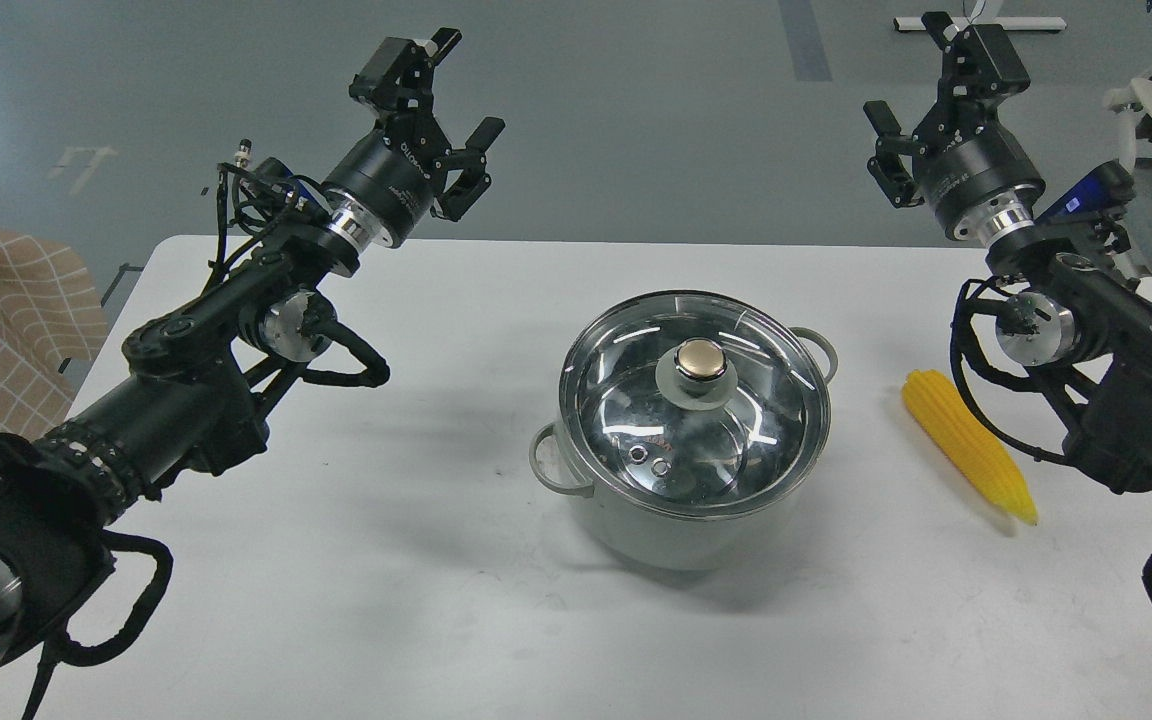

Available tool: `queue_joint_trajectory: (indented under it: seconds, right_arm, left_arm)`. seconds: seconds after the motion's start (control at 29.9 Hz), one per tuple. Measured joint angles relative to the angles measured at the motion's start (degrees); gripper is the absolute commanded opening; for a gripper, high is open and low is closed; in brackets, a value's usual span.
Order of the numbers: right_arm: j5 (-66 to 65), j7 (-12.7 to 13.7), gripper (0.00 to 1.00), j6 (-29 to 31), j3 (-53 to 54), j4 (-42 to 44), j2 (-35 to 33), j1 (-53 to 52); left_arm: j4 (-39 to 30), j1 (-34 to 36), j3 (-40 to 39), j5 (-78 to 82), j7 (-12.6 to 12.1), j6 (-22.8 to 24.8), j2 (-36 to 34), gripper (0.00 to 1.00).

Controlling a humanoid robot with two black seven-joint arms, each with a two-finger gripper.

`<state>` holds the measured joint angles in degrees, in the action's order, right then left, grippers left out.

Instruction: Open pot and put corn in

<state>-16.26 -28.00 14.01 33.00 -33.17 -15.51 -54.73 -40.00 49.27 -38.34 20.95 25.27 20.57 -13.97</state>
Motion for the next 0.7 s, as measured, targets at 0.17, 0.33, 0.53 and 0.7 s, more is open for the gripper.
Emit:
queue_joint_trajectory:
  seconds: [0.17,0.33,0.53,0.7]
  right_arm:
    - [0.0,0.0,0.98,0.1,0.0,-0.1,0.0,0.1]
    - [0.0,0.0,0.98,0.1,0.0,-0.1,0.1,0.1]
    - [0.0,0.0,0.98,0.1,0.0,-0.1,0.2,0.1]
    - [-0.1,0.0,0.98,-0.1,0.0,-0.1,0.2,0.1]
  left_arm:
    - [-0.1,-0.2,0.0,0.1,0.2,0.0,-0.2,0.98]
    - [-0.1,-0.4,0.0,0.0,0.2,0.2,-0.2,0.98]
    - [-0.1,-0.4,0.5,0.0,0.1,0.2,-0.3,0.98]
    - [0.0,0.0,0.8,0.0,0.3,2.1,-0.2,0.98]
